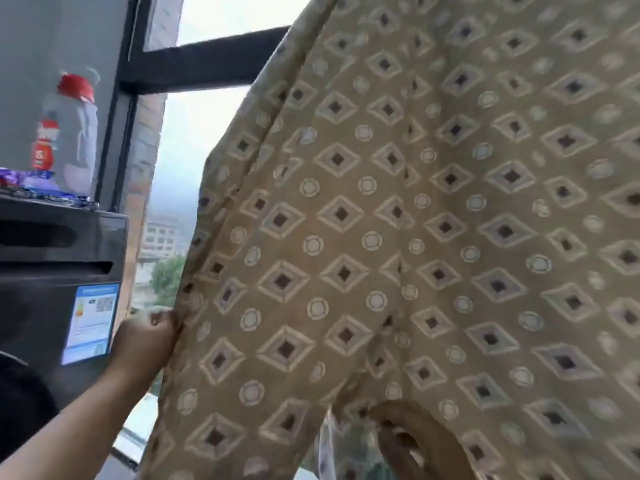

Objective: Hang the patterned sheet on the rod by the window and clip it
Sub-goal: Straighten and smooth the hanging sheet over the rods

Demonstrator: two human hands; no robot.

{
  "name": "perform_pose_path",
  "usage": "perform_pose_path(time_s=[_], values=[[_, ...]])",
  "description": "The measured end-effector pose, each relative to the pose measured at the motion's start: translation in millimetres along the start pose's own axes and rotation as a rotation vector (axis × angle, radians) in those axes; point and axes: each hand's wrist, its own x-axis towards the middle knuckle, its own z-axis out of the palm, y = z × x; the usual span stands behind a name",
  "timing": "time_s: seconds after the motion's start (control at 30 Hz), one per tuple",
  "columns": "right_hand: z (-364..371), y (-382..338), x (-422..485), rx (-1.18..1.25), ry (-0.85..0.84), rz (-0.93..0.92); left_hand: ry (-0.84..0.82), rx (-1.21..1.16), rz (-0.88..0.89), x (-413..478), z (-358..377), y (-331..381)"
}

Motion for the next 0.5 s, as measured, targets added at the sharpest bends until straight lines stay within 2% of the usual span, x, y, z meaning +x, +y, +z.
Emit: perform_pose_path(time_s=[0.03,0.1,0.17,0.2,0.23,0.27,0.3,0.33,0.37,0.43,0.5], values=[[-2.3,14.3,-3.6,-0.018,-0.013,0.119,0.045,-0.032,-0.024,-9.7,-0.4,6.8],[-4.3,58.5,-12.7,0.039,0.024,0.39,0.179,-0.118,0.119,-42.2,4.2,12.5],[-5.6,84.7,-25.3,0.216,0.042,0.787,0.154,-0.226,0.442,-113.9,6.8,24.1],[-6.0,99.5,-29.4,0.37,0.068,0.924,0.034,-0.217,0.606,-150.4,10.7,26.2],[-7.7,110.6,-34.0,0.499,0.112,1.006,-0.152,-0.133,0.691,-180.2,20.6,21.3],[-10.2,122.9,-38.4,0.605,0.161,1.031,-0.383,-0.03,0.645,-206.0,31.0,20.3],[-12.5,127.3,-40.6,0.656,0.199,1.047,-0.622,0.053,0.517,-225.4,47.6,16.3],[-14.2,131.3,-41.1,0.682,0.238,1.067,-0.83,0.064,0.284,-233.8,63.8,9.0],[-15.9,132.8,-40.9,0.727,0.283,1.069,-0.938,-0.053,0.032,-237.8,77.5,3.4],[-21.8,135.9,-38.6,0.775,0.409,1.065,-0.896,-0.363,-0.447,-231.9,98.5,-4.4],[-29.6,139.8,-38.3,0.826,0.489,1.056,-0.775,-0.654,-0.723,-223.8,105.7,-8.6]])
